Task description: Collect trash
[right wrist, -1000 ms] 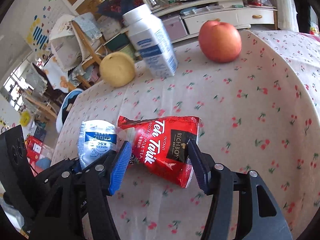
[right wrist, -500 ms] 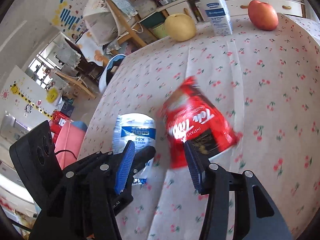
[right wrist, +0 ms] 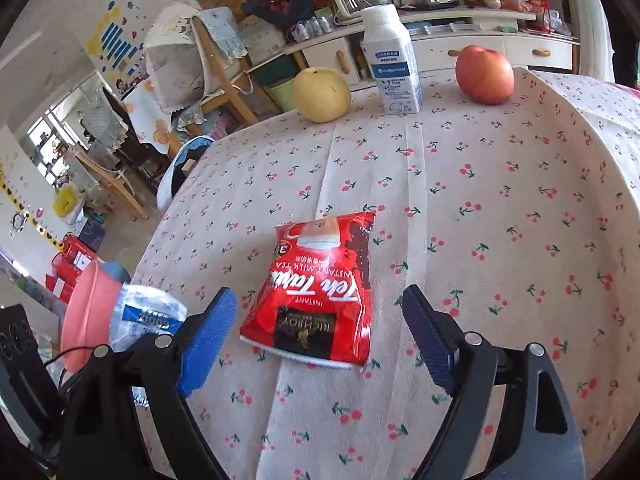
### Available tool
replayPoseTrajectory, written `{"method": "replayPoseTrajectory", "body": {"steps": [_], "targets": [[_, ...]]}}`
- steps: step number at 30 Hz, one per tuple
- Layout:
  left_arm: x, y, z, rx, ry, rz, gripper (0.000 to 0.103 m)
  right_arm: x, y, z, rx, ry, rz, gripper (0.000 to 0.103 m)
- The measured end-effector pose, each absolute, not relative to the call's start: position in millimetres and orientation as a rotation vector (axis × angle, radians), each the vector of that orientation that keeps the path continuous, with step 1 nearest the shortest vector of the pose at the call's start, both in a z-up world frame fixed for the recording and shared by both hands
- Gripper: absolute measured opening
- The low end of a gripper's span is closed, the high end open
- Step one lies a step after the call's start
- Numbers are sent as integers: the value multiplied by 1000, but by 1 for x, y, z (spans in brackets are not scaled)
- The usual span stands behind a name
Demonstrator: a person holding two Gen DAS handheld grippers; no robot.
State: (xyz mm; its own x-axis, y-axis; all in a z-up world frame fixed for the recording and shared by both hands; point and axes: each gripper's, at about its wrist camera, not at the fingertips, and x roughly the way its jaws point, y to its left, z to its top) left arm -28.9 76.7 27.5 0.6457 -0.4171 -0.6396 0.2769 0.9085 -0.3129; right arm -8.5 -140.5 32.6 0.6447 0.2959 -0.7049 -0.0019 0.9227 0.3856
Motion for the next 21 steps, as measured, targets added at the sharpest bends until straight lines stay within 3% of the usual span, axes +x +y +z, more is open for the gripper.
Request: {"method": "replayPoseTrajectory", "body": {"steps": [5,7,21], "targets": [[-20,88,17,-237,804,-384,24,12,-129,23,371,874,172,83],[-16,93,16,-262,807,-385,24,18,-125,18,354,887,160,69],[-10,108,25,-315,780,-374,24,20,-100,15,187,870,153,58]]}}
